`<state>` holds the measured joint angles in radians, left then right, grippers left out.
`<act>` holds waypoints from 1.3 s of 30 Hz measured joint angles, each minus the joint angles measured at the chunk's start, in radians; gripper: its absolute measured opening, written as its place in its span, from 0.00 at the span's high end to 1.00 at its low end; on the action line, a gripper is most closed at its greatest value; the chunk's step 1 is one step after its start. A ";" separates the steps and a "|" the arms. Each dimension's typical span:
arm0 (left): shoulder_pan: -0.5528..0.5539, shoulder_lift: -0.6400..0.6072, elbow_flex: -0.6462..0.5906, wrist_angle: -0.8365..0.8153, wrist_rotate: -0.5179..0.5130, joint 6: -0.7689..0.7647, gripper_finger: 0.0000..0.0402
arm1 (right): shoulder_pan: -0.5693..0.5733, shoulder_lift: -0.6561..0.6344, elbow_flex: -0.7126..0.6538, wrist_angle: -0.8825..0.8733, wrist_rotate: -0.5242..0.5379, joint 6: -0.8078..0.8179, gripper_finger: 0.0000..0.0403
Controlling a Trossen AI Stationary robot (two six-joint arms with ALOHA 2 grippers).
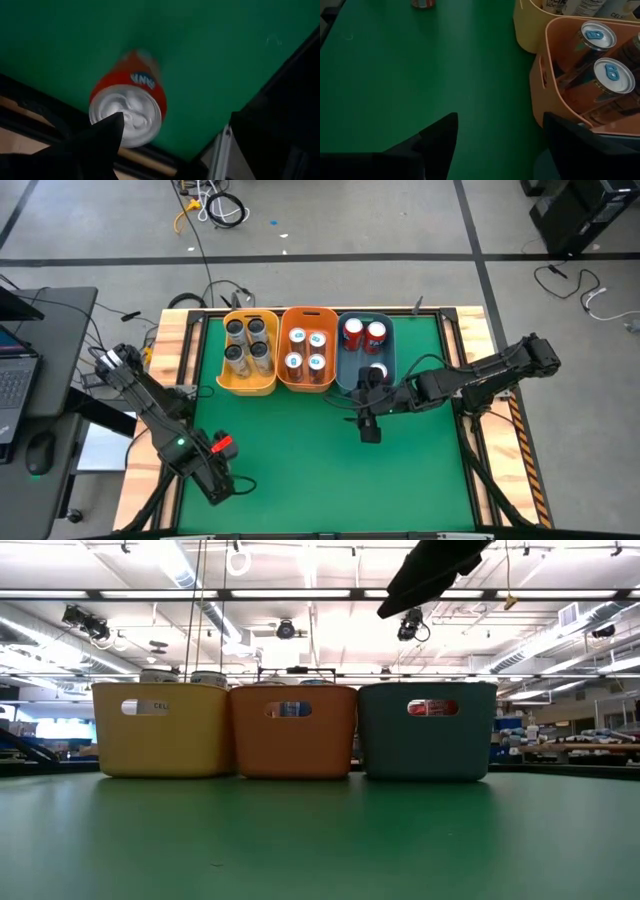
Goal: Sort soda cans
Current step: Put the orange soda can into the blue bin
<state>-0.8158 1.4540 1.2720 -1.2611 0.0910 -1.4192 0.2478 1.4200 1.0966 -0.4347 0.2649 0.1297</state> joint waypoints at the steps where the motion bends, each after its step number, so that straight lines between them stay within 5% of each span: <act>1: -0.002 0.000 0.000 -0.003 -0.020 0.001 0.08 | 0.000 0.000 0.000 0.000 0.000 -0.002 0.31; 11: -0.004 0.000 0.000 -0.177 -0.014 -0.053 0.09 | 0.000 0.000 0.000 0.000 0.000 -0.009 0.31; 30: -0.012 -0.002 -0.164 0.017 0.014 -0.046 0.07 | 0.000 0.000 0.000 -0.009 -0.001 -0.002 0.31; 39: -0.017 -0.005 -0.276 0.159 0.066 -0.032 0.21 | 0.002 0.000 0.000 -0.016 -0.003 -0.025 0.32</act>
<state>-0.8326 1.4492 0.9963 -1.1021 0.1566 -1.4517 0.2500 1.4204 1.0962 -0.4503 0.2615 0.1050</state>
